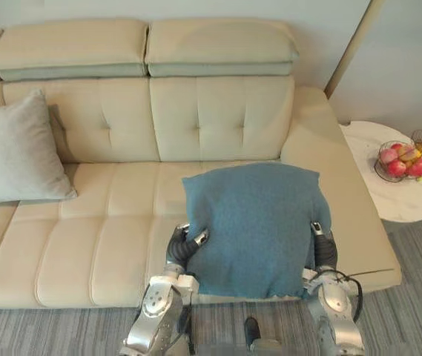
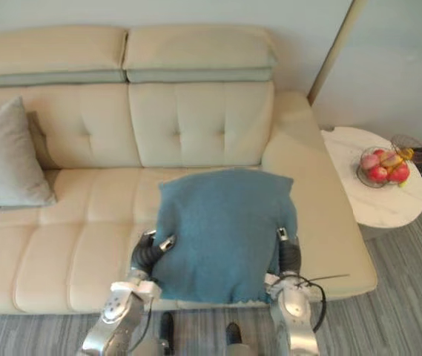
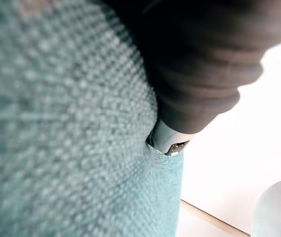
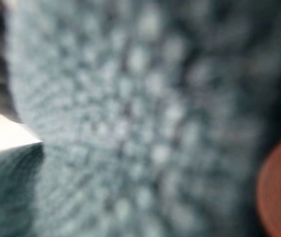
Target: Pick up cushions and gather them together orderly.
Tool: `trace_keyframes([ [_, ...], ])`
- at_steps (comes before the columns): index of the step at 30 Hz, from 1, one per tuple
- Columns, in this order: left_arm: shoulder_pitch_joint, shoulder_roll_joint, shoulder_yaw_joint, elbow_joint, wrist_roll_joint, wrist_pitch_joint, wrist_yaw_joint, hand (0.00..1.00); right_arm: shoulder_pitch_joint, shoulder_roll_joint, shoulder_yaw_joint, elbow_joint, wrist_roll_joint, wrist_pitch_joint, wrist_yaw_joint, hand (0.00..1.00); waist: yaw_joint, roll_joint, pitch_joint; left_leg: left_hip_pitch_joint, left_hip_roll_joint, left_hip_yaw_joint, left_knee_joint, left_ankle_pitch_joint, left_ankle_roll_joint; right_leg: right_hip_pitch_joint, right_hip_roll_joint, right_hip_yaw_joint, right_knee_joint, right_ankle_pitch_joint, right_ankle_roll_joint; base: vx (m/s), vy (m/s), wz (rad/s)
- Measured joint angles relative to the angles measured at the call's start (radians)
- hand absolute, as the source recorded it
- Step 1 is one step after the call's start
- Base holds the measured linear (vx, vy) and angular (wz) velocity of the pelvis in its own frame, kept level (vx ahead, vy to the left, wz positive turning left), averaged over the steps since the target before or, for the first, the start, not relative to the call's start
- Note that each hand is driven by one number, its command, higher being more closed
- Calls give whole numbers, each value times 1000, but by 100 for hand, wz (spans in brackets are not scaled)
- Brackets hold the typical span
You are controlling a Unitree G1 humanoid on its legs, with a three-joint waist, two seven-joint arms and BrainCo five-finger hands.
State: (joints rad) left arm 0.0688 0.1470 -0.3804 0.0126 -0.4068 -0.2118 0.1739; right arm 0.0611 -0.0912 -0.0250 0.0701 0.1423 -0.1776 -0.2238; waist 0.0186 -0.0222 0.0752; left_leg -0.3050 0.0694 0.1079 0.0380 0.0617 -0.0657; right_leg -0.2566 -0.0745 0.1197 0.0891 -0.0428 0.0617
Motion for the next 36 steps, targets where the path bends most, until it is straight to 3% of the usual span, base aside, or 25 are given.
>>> trace_keyframes([
  [3, -112, -5, 27, -2, 22, -10, 49, 100, -111, -5, 13, -21, -63, 0, -62, 100, 21, 3, 34, -76, 12, 7, 3, 17, 2, -82, 10, 4, 7, 22, -1, -150, -25, -8],
  [8, -341, -9, 81, -37, 51, -29, 188, 100, -372, -46, 39, -53, -145, 27, -178, 100, 48, 12, 48, -236, 30, 13, 17, 61, -9, -251, 25, 2, 37, 52, -1, -120, -16, -4],
  [9, -470, 2, 89, -17, 51, -44, 240, 100, -498, -77, 37, -49, -167, 35, -219, 100, 58, 17, 65, -263, 37, 6, 17, 77, -5, -285, 25, -1, 54, 61, 10, -83, -16, 6],
  [12, -680, 29, 113, 49, 51, -73, 303, 100, -704, -133, 30, 4, -208, 36, -278, 100, 62, 28, 85, -316, 37, -7, 14, 102, -5, -343, 27, -8, 73, 68, 13, -68, -3, 6],
  [13, -854, 62, 137, 133, 52, -96, 337, 100, -880, -162, 27, 84, -224, 36, -316, 100, 62, 32, 118, -336, 38, -9, 4, 122, -5, -372, 29, -8, 86, 72, 16, -44, -1, 0],
  [14, -878, 65, 141, 147, 52, -99, 343, 100, -903, -165, 27, 95, -225, 36, -323, 100, 63, 33, 121, -340, 38, -9, 2, 124, -5, -377, 29, -8, 86, 73, 16, -58, -4, 1],
  [17, -1200, 116, 209, 346, 52, -115, 385, 100, -1197, -189, 14, 248, -254, 39, -381, 100, 62, 52, 169, -405, 35, -16, -39, 170, -3, -464, 29, -16, 101, 82, 20, -27, -7, 5],
  [18, -1232, 118, 219, 372, 53, -115, 391, 100, -1228, -189, 9, 273, -255, 39, -386, 0, 62, 54, 177, -413, 35, -17, -40, 172, -3, -472, 28, -18, 101, 84, 21, 0, -8, 5],
  [19, -1320, 118, 245, 437, 54, -115, 394, 0, -1308, -189, -7, 341, -256, 40, -396, 0, 62, 56, 195, -440, 36, -19, -46, 181, -5, -500, 29, -20, 101, 88, 20, 6, -21, 3],
  [22, -1467, 117, 299, 570, 72, -106, 417, 0, -1440, -194, -24, 498, -236, 53, -413, 0, 63, 59, 218, -506, 38, -29, -65, 198, -7, -570, 30, -34, 100, 92, 18, 19, -26, 6],
  [26, -1618, 114, 362, 745, 47, -86, 408, 0, -1623, -226, -41, 749, -40, 69, -346, 0, 66, 61, 245, -622, 45, -37, -73, 213, -19, -676, 34, -58, 98, 95, 16, 29, -40, 6],
  [32, -1648, 88, 365, 823, -79, -89, 329, 0, -1687, -307, 22, 866, 202, 72, -254, 0, 72, 60, 296, -739, 50, -38, -70, 214, -20, -776, 33, -99, 96, 95, 16, 42, -49, 5],
  [34, -1639, 56, 366, 811, -109, -135, 298, 0, -1696, -341, 38, 870, 294, 41, -247, 0, 72, 59, 329, -766, 55, -40, -66, 214, -20, -794, 36, -121, 97, 94, 16, 55, -49, 10],
  [36, -1621, 53, 372, 777, -109, -148, 286, 0, -1699, -350, 38, 870, 313, 29, -247, 0, 70, 58, 332, -777, 57, -39, -53, 214, -20, -795, 36, -135, 99, 94, 16, 55, -45, 8],
])
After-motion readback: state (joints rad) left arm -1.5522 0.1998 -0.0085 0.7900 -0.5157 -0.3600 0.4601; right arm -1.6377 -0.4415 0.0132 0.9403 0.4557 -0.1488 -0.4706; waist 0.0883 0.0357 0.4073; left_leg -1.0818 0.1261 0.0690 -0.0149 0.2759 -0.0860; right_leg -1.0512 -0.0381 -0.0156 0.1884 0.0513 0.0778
